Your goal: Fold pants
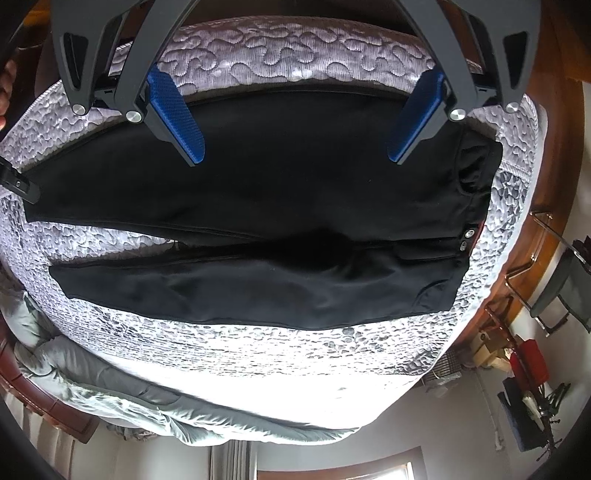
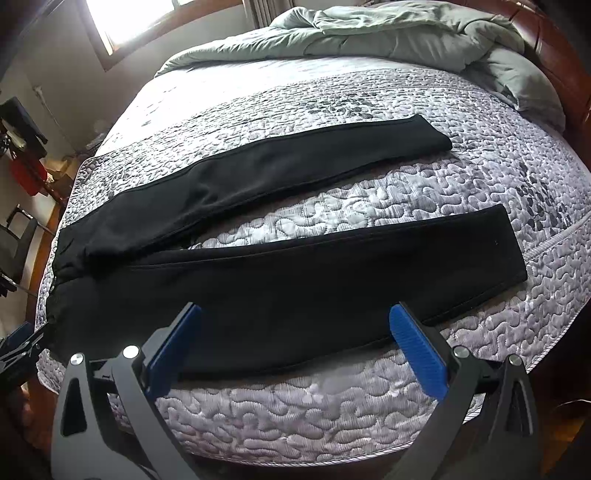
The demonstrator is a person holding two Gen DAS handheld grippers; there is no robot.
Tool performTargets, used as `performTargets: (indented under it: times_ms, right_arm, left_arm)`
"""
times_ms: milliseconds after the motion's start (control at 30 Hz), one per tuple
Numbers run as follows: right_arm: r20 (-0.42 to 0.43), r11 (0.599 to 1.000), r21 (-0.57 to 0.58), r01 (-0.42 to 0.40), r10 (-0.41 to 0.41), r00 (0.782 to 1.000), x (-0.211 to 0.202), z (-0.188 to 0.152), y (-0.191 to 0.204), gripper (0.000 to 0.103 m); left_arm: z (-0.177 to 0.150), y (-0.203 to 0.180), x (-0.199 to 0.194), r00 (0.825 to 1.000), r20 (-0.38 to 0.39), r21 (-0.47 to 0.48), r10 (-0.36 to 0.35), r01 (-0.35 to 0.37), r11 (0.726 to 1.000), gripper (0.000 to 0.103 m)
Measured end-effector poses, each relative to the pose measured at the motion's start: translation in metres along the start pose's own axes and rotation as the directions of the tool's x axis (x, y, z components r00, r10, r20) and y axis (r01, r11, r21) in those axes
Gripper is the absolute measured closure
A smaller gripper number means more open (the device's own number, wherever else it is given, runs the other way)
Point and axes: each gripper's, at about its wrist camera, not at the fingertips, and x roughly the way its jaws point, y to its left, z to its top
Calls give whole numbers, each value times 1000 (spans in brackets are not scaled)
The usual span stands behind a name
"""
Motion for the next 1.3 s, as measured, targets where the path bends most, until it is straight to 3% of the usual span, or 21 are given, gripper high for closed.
performTargets:
  times_ms: [1300]
  right_arm:
    - [-5, 1000, -1, 0, 0, 1000, 3, -2, 0, 3]
  left_arm:
    - [0, -1, 2, 1000, -4, 4, 11, -11, 1000, 4]
